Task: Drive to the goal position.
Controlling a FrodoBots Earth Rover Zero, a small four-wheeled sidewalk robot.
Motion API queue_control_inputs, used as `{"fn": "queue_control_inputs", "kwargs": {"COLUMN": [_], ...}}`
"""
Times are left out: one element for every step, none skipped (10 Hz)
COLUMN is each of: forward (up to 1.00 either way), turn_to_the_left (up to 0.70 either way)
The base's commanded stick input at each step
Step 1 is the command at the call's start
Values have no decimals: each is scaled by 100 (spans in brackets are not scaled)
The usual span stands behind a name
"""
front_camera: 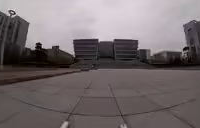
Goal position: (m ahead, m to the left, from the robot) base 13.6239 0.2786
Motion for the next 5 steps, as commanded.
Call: {"fn": "queue_control_inputs", "kwargs": {"forward": [70,70,70,70,70], "turn_to_the_left": [0,0,0,0,0]}}
